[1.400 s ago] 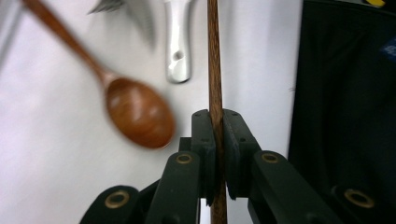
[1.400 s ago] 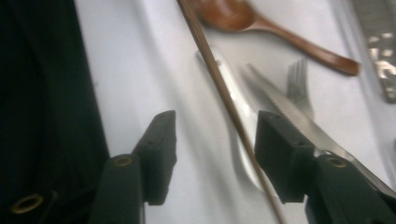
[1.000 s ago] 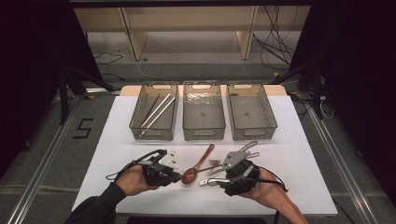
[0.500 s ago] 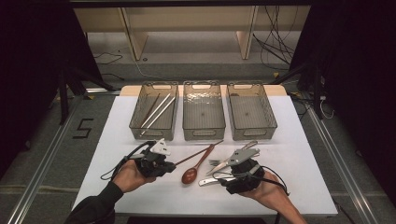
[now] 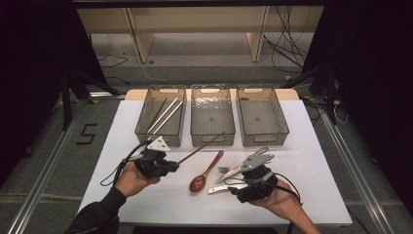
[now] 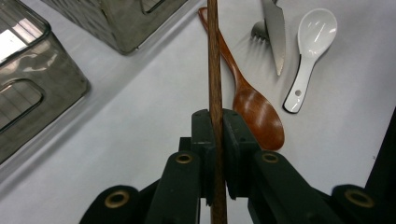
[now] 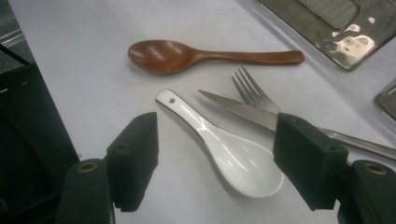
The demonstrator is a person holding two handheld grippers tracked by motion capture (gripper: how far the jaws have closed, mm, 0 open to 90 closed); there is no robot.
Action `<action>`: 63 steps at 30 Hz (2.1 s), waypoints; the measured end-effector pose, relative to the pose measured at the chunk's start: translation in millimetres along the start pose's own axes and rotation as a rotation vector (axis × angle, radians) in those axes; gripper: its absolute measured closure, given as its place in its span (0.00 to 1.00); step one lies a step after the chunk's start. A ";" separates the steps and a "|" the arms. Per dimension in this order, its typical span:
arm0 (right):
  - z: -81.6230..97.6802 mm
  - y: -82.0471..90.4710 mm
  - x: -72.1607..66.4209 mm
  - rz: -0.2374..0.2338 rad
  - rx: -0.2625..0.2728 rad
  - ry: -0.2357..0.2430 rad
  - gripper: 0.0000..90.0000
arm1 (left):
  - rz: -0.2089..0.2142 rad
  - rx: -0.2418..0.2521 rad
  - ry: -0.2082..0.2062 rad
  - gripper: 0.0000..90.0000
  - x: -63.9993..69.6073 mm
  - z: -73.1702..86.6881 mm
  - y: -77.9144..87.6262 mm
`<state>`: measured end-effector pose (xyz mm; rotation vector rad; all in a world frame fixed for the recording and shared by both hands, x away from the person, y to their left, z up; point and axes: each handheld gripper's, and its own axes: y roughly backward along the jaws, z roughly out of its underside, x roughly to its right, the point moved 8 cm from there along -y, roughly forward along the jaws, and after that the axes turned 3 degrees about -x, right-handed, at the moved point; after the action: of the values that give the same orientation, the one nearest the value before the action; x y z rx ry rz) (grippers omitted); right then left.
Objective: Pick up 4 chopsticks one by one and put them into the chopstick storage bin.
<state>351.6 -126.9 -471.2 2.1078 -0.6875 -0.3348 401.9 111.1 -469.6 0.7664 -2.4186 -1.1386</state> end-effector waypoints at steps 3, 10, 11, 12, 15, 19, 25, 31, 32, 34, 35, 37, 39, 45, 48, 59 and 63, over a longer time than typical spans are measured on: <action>1.2 -0.1 0.0 -0.001 -0.002 -0.008 0.36 | -0.003 0.007 0.010 0.93 -3.2 -1.9 1.5; 4.1 1.5 0.8 0.000 -0.002 -0.016 0.36 | -0.009 0.035 0.061 0.93 -20.1 -9.6 6.3; 4.4 1.7 1.0 -0.001 -0.001 -0.016 0.36 | -0.005 0.045 0.079 0.93 -23.7 -11.0 6.9; 4.7 2.1 1.1 -0.002 -0.001 -0.019 0.36 | -0.002 0.053 0.095 0.93 -27.8 -12.3 7.8; 5.8 3.2 1.5 -0.002 0.001 -0.021 0.36 | -0.022 0.071 0.125 0.93 -41.0 -16.6 11.7; 7.4 3.4 1.7 -0.004 -0.002 -0.026 0.36 | -0.045 0.105 0.164 0.93 -56.8 -24.0 18.0; 8.1 3.7 0.9 -0.008 -0.002 -0.026 0.35 | -0.075 0.129 0.222 0.93 -80.0 -32.2 17.2; 8.7 3.3 1.1 -0.011 -0.002 -0.029 0.35 | -0.109 0.136 0.257 0.93 -101.2 -41.1 16.9; 8.6 3.3 1.0 -0.012 -0.002 -0.029 0.35 | -0.117 0.140 0.262 0.93 -105.0 -43.1 16.9; 8.6 3.2 0.8 -0.012 -0.002 -0.027 0.35 | -0.125 0.141 0.276 0.93 -112.2 -46.5 17.1; 8.7 3.1 0.7 -0.012 -0.004 -0.027 0.35 | -0.129 0.144 0.285 0.93 -114.9 -48.1 16.7; 9.0 2.8 0.5 -0.013 -0.006 -0.026 0.35 | -0.141 0.138 0.292 0.93 -120.2 -50.0 15.8; 9.2 2.4 0.7 -0.014 -0.007 -0.024 0.35 | -0.151 0.137 0.296 0.93 -125.2 -51.7 14.8; 9.2 2.2 0.8 -0.017 -0.008 -0.024 0.35 | -0.170 0.130 0.320 0.93 -137.1 -53.5 8.9; 9.0 2.0 0.4 -0.018 -0.008 -0.025 0.35 | -0.178 0.137 0.340 0.93 -143.6 -54.6 7.0; 9.6 1.8 0.4 -0.020 -0.012 -0.022 0.35 | -0.222 0.119 0.385 0.93 -167.3 -55.4 0.4; 9.7 1.8 0.3 -0.020 -0.013 -0.023 0.35 | -0.230 0.103 0.389 0.93 -170.8 -53.3 -2.3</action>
<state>346.8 -134.3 -475.4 2.1030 -0.6761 -0.3742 565.4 182.2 -454.0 1.2023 -2.1127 -0.8493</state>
